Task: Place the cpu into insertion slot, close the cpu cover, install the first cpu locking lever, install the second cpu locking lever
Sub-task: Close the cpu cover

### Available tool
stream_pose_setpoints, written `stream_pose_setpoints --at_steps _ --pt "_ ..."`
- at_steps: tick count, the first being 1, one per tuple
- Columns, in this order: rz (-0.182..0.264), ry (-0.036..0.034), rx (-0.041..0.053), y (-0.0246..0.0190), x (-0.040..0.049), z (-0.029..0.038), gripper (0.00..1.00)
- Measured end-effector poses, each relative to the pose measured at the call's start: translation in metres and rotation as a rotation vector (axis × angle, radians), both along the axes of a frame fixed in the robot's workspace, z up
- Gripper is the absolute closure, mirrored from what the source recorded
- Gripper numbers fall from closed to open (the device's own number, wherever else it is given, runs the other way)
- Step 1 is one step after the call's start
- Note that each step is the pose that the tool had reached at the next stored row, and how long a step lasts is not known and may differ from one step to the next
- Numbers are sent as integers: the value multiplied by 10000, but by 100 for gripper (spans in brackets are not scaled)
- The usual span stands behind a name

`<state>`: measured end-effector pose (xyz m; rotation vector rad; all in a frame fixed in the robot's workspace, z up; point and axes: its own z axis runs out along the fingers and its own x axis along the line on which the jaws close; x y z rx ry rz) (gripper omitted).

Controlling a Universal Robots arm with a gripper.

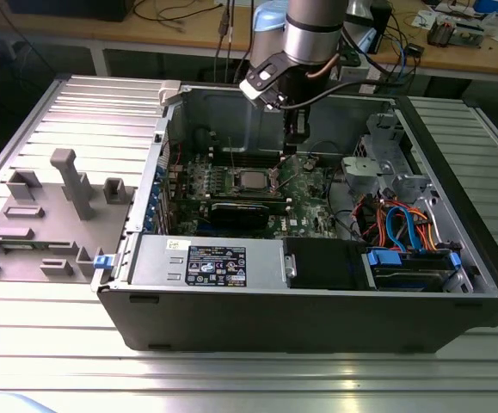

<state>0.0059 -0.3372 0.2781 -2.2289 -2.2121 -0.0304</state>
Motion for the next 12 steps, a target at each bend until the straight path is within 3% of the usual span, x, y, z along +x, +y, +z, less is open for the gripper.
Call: stream_pose_setpoints --at_steps 7,12 --pt "-1 1 0 0 200 -20 89" --pt "0 0 0 0 289 -25 89"
